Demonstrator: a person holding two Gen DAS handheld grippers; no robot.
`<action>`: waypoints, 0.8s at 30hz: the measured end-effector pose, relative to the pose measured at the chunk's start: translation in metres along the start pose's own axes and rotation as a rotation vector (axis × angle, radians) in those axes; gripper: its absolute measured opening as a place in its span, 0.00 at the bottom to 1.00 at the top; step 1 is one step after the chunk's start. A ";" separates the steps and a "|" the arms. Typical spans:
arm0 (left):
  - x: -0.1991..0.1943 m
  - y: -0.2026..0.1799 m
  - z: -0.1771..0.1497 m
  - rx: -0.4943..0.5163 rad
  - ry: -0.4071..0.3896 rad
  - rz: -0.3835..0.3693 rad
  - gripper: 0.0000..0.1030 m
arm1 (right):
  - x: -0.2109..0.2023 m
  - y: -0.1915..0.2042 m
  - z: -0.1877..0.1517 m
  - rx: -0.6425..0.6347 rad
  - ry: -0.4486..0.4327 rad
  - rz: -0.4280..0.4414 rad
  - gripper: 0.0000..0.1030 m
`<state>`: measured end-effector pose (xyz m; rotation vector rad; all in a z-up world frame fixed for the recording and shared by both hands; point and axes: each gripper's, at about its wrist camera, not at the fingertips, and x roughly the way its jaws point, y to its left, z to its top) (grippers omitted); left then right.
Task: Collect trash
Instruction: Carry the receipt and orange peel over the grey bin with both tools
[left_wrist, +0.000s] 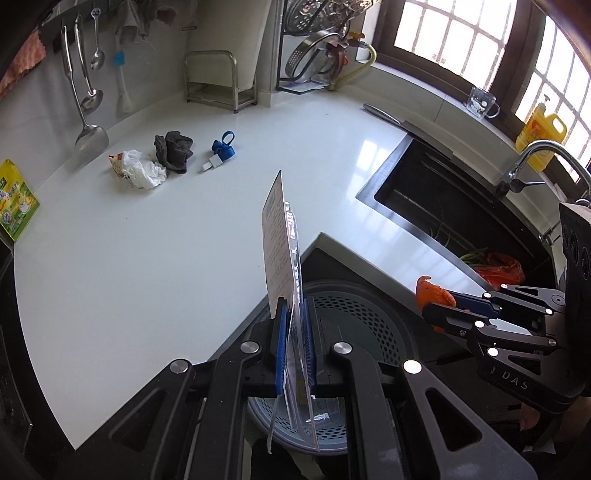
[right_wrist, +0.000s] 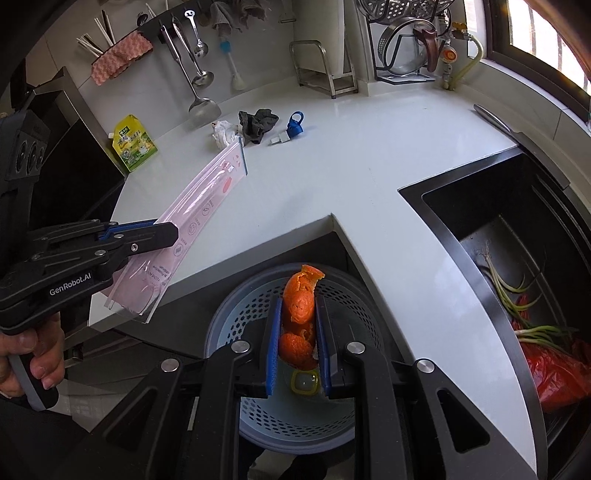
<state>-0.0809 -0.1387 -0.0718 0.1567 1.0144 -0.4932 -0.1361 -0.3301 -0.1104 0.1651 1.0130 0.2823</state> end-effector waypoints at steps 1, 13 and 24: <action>0.003 -0.003 -0.002 0.008 0.007 -0.004 0.09 | 0.000 -0.001 -0.003 0.002 0.004 0.000 0.16; 0.043 -0.019 -0.033 0.079 0.132 -0.048 0.09 | 0.024 0.000 -0.038 0.021 0.095 -0.001 0.17; 0.084 -0.021 -0.057 0.121 0.229 -0.074 0.09 | 0.058 0.001 -0.057 0.030 0.185 -0.034 0.17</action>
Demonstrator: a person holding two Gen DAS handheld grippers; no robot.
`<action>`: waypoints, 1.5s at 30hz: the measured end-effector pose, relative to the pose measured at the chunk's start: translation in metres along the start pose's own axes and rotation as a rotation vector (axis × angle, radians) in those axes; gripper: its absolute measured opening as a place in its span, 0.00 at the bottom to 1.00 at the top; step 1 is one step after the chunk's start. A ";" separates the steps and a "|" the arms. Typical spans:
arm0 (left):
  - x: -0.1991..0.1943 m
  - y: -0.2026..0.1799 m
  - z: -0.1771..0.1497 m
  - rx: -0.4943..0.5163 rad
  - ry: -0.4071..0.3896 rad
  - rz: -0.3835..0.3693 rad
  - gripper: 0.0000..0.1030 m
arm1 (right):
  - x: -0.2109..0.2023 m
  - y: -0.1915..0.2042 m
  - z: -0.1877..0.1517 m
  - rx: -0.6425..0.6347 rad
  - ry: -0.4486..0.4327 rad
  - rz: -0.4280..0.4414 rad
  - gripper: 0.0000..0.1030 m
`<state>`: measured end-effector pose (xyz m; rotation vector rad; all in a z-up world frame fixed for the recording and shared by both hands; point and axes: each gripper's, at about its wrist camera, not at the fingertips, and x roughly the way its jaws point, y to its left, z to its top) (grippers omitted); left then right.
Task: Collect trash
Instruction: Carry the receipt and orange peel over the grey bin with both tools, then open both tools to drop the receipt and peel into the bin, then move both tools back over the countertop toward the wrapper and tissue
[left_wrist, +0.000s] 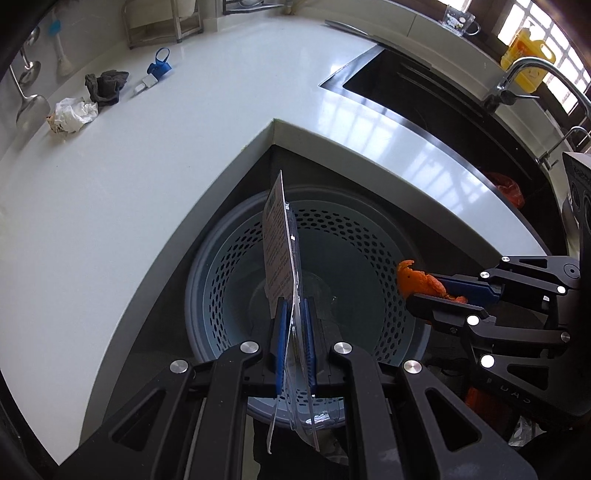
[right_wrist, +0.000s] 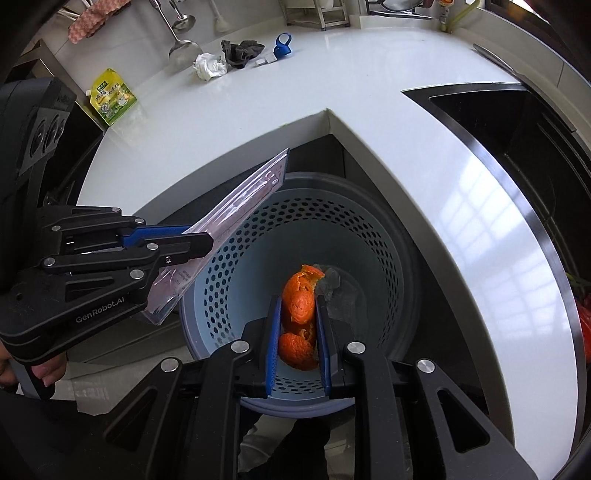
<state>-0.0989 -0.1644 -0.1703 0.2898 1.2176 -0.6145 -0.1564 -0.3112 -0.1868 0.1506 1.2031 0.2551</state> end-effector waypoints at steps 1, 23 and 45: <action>0.004 0.000 0.000 0.004 0.004 -0.002 0.09 | 0.003 0.000 -0.001 -0.002 0.005 -0.005 0.17; 0.051 0.011 0.008 0.014 0.091 -0.011 0.09 | 0.036 0.000 0.009 -0.023 0.071 -0.067 0.18; 0.034 0.021 0.016 -0.039 0.022 0.024 0.67 | 0.029 0.000 0.016 -0.021 0.052 -0.062 0.66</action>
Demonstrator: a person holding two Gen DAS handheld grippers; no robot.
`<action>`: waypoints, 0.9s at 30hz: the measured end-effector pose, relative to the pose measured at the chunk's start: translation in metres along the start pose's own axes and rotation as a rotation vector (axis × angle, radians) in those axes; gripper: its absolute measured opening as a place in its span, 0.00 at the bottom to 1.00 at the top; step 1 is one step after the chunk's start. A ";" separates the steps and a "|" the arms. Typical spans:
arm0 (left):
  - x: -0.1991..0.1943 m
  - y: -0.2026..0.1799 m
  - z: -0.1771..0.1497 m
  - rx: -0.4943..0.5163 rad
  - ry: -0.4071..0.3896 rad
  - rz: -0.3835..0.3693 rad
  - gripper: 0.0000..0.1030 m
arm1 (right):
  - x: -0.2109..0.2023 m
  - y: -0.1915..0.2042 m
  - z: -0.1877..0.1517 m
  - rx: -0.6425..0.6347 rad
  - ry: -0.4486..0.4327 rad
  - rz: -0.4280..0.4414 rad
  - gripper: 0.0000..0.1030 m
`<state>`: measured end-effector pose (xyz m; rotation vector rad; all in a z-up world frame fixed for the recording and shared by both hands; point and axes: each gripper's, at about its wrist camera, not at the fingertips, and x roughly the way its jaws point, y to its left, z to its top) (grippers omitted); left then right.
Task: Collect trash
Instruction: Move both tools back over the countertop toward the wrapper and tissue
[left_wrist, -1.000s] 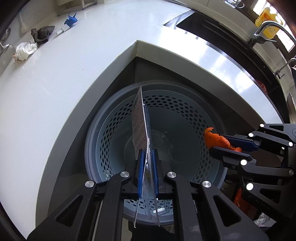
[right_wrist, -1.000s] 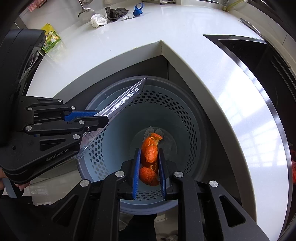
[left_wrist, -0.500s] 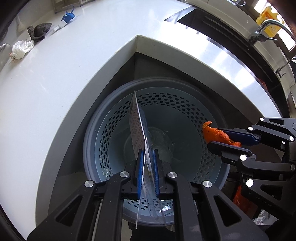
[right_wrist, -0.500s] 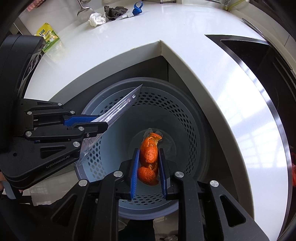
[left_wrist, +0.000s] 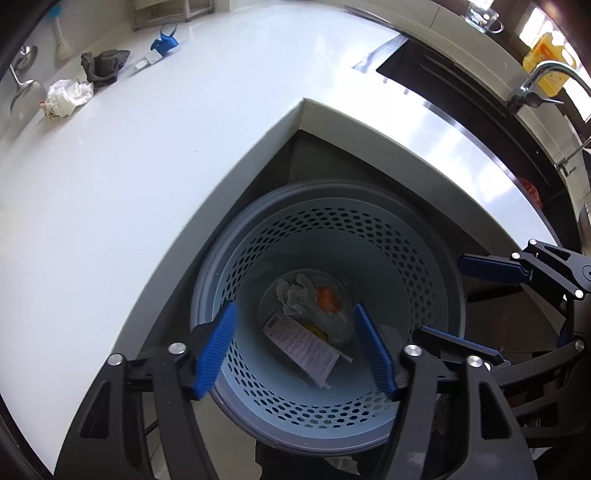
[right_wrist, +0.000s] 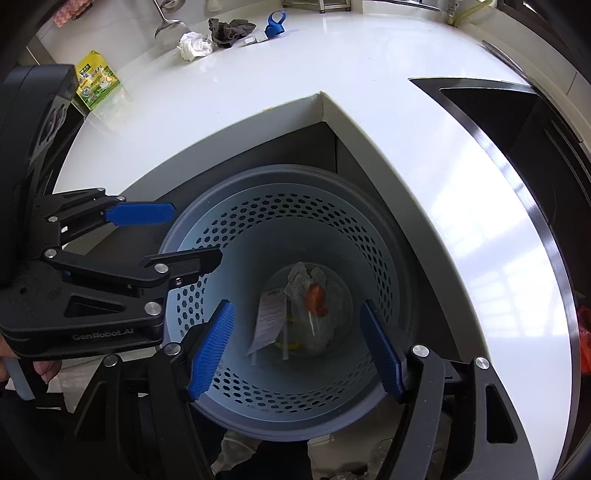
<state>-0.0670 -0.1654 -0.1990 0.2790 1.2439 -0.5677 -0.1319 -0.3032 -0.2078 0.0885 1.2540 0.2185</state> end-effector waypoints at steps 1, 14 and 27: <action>-0.003 0.001 0.001 0.000 -0.009 0.000 0.67 | -0.001 -0.001 0.000 0.001 -0.004 -0.001 0.66; -0.065 0.036 0.025 -0.084 -0.157 0.053 0.74 | -0.034 0.009 0.031 -0.025 -0.113 -0.002 0.66; -0.119 0.117 0.065 -0.191 -0.298 0.160 0.82 | -0.050 0.029 0.129 -0.081 -0.237 0.020 0.66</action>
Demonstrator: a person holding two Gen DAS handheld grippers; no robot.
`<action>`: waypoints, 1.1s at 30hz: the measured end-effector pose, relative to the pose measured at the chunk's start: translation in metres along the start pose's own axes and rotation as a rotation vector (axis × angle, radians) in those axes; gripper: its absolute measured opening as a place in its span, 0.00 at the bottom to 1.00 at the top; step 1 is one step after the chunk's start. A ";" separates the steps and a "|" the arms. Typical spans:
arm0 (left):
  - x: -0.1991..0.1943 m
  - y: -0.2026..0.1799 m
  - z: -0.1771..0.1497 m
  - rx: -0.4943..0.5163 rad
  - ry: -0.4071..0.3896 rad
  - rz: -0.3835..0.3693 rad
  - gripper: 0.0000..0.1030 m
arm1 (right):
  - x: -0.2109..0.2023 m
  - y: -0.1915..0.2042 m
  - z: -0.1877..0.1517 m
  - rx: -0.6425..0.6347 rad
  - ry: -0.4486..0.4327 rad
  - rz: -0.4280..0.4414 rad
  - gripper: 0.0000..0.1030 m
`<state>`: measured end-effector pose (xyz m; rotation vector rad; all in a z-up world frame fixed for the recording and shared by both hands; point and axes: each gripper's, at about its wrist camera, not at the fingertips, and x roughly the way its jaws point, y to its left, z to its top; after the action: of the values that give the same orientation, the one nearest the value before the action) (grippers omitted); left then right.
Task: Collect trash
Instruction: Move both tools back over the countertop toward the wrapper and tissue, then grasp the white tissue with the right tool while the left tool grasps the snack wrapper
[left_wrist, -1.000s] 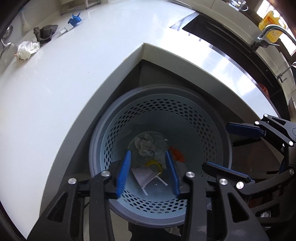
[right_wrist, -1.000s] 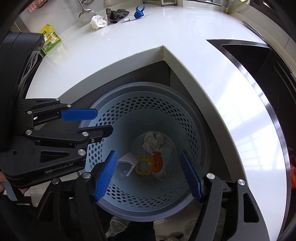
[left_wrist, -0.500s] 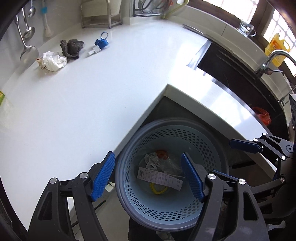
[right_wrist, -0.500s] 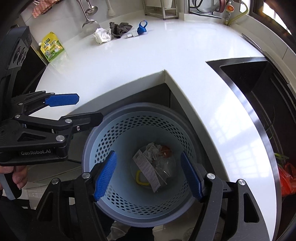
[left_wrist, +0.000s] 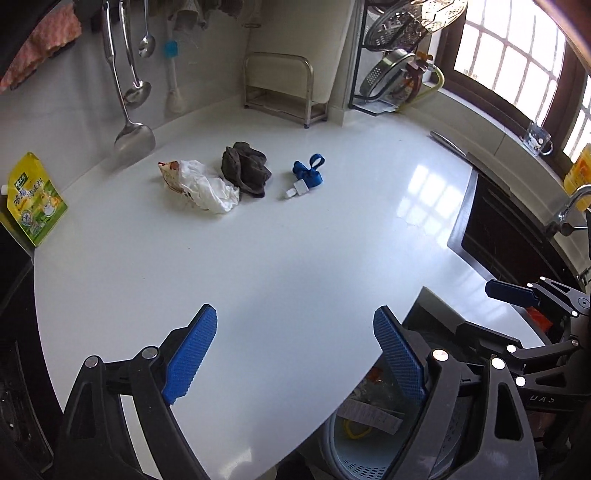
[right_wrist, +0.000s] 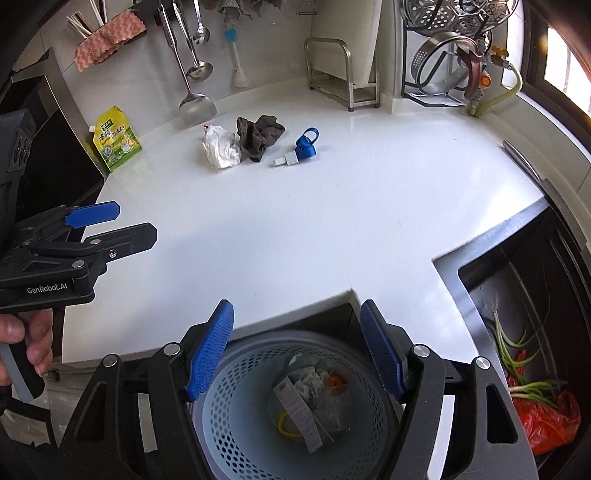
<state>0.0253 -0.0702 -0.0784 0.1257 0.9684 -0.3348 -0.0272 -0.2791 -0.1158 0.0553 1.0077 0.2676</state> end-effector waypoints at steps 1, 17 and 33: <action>0.001 0.006 0.004 -0.006 -0.004 0.006 0.83 | 0.003 0.002 0.008 0.001 -0.006 0.004 0.66; 0.020 0.107 0.042 -0.127 -0.029 0.087 0.83 | 0.083 0.063 0.128 -0.076 -0.055 0.161 0.66; 0.044 0.198 0.056 -0.217 -0.016 0.137 0.84 | 0.223 0.125 0.204 -0.207 0.044 0.138 0.48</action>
<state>0.1580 0.0927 -0.0917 -0.0088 0.9685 -0.1031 0.2321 -0.0877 -0.1699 -0.0699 1.0167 0.4998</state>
